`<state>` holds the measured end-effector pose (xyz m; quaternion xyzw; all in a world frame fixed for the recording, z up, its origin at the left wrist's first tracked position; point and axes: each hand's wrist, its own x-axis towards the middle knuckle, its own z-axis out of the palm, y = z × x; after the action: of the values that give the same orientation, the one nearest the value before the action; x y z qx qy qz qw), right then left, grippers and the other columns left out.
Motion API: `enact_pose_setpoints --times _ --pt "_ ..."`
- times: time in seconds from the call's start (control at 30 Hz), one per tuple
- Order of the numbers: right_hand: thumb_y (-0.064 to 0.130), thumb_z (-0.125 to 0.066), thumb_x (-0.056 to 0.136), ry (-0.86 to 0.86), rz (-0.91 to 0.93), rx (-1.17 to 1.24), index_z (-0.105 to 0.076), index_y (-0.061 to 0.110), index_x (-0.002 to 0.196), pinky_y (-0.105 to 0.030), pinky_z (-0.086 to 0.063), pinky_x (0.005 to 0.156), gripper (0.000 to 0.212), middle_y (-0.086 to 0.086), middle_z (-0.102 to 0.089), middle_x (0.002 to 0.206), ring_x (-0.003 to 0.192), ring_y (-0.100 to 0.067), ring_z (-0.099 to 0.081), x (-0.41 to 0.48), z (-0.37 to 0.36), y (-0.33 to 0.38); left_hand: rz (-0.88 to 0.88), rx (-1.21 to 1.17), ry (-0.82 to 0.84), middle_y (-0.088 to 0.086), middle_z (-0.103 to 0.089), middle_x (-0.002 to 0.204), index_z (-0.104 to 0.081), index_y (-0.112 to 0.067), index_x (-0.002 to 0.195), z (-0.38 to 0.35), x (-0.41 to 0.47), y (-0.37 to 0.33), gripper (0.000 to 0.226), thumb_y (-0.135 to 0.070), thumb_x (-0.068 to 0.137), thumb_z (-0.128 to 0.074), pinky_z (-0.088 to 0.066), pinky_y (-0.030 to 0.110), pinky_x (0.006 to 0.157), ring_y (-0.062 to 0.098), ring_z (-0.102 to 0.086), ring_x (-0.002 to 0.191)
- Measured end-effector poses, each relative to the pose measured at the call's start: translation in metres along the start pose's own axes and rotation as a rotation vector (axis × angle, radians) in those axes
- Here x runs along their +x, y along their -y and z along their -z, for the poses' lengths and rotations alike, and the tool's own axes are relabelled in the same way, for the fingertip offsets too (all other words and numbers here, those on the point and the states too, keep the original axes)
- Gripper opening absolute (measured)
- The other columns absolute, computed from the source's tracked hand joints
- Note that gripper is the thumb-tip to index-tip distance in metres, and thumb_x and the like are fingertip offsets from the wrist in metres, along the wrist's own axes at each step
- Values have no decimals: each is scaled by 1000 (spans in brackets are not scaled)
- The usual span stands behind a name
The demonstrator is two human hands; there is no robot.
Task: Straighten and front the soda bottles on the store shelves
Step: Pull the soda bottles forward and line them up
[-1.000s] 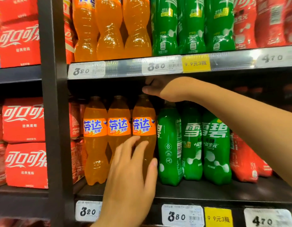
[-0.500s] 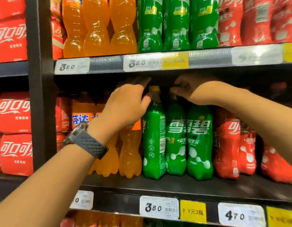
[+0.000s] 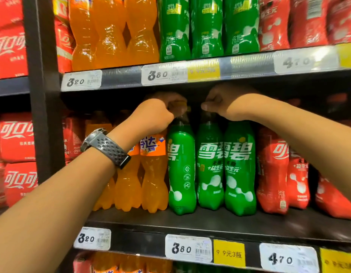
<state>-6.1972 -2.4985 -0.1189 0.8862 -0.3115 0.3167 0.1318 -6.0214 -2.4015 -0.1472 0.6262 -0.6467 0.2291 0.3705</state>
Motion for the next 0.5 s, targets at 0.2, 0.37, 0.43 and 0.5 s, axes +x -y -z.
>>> enact_pose_setpoints --times 0.2,0.37,0.43,0.5 --pt "42 -63 87 47 22 20 -69 14 97 -26 -35 56 30 -5 -65 84 76 -22 -58 -2 2 0 -28 19 -41 -4 -65 121 -63 -32 122 0 2 1 33 -40 90 -61 -32 11 71 12 -58 102" --pt "39 -58 90 -16 -18 -39 -67 20 100 -28 -39 66 23 -5 -66 91 78 -23 -57 -4 -2 1 -43 14 -88 0 -68 113 -66 -30 114 -5 1 6 27 -41 90 -60 -46 28 83 23 -61 102" --pt "41 -57 91 -36 -36 -46 -66 24 103 -30 -43 70 23 -4 -65 94 81 -23 -57 -6 -5 0 -32 0 -103 0 -69 110 -66 -31 111 -8 2 8 25 -41 89 -60 -48 30 82 24 -62 100" --pt "41 -56 91 -36 -43 -35 -65 23 109 -33 -48 78 27 -4 -67 101 87 -24 -59 -7 -6 0 -20 -24 -118 0 -69 107 -66 -32 109 -11 3 9 24 -42 88 -60 -50 32 82 24 -62 98"
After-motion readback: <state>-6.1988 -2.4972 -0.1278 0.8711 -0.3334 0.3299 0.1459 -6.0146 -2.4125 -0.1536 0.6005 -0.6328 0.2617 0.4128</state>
